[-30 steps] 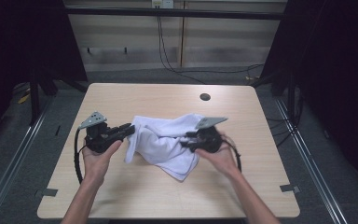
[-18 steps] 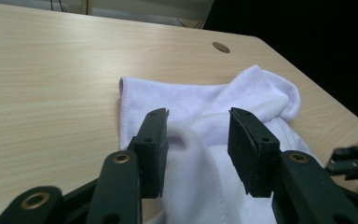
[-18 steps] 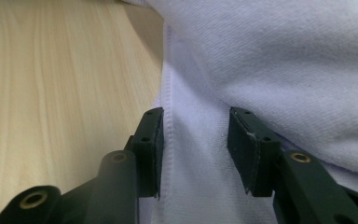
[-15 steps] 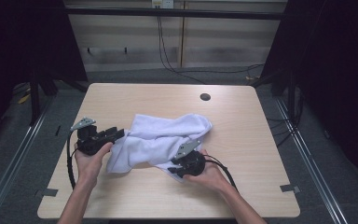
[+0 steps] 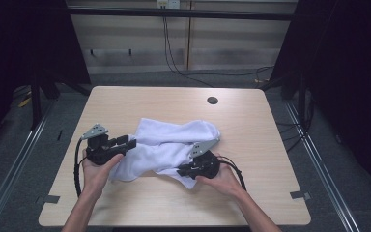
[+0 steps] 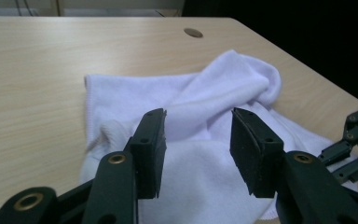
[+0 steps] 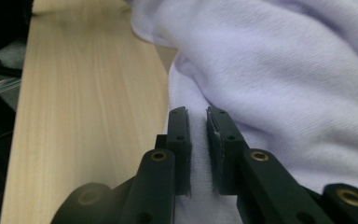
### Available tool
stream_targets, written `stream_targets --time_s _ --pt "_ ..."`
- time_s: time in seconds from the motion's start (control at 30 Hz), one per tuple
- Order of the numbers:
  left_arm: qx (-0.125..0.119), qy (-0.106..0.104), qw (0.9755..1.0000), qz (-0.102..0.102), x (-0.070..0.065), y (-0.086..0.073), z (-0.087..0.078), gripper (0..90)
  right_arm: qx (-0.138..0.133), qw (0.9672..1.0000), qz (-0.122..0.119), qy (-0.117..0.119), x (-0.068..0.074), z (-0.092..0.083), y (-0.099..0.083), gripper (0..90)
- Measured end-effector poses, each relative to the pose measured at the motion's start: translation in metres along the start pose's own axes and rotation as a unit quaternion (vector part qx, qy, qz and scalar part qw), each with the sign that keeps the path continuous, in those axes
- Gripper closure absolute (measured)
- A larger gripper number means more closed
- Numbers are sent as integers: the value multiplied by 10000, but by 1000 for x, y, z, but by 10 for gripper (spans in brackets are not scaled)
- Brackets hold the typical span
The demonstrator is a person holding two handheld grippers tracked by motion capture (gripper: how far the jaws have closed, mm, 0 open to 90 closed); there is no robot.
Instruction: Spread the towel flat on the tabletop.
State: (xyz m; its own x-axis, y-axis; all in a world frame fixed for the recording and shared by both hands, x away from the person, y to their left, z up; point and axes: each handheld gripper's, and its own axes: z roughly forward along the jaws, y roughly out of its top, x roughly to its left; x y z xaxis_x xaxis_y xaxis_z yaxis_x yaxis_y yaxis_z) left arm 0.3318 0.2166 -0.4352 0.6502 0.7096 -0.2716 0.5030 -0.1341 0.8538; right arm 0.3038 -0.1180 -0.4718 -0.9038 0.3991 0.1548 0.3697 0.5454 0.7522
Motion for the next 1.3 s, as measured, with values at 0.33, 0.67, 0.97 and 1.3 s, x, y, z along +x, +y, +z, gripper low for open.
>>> stream_targets --time_s 0.33,0.67,0.97,1.3 --pt "17 -303 9994 180 -9 1 1 532 -291 9986 -102 441 19 -24 12 819" --pt "17 -285 9996 84 -4 -1 2 531 -209 9993 104 279 11 -17 5 671" --pt "17 -270 9996 63 -2 -2 2 529 240 9970 -298 678 32 32 -7 728" --pt "22 98 9999 103 -1 -5 0 529 402 9962 -672 393 43 48 -5 764"
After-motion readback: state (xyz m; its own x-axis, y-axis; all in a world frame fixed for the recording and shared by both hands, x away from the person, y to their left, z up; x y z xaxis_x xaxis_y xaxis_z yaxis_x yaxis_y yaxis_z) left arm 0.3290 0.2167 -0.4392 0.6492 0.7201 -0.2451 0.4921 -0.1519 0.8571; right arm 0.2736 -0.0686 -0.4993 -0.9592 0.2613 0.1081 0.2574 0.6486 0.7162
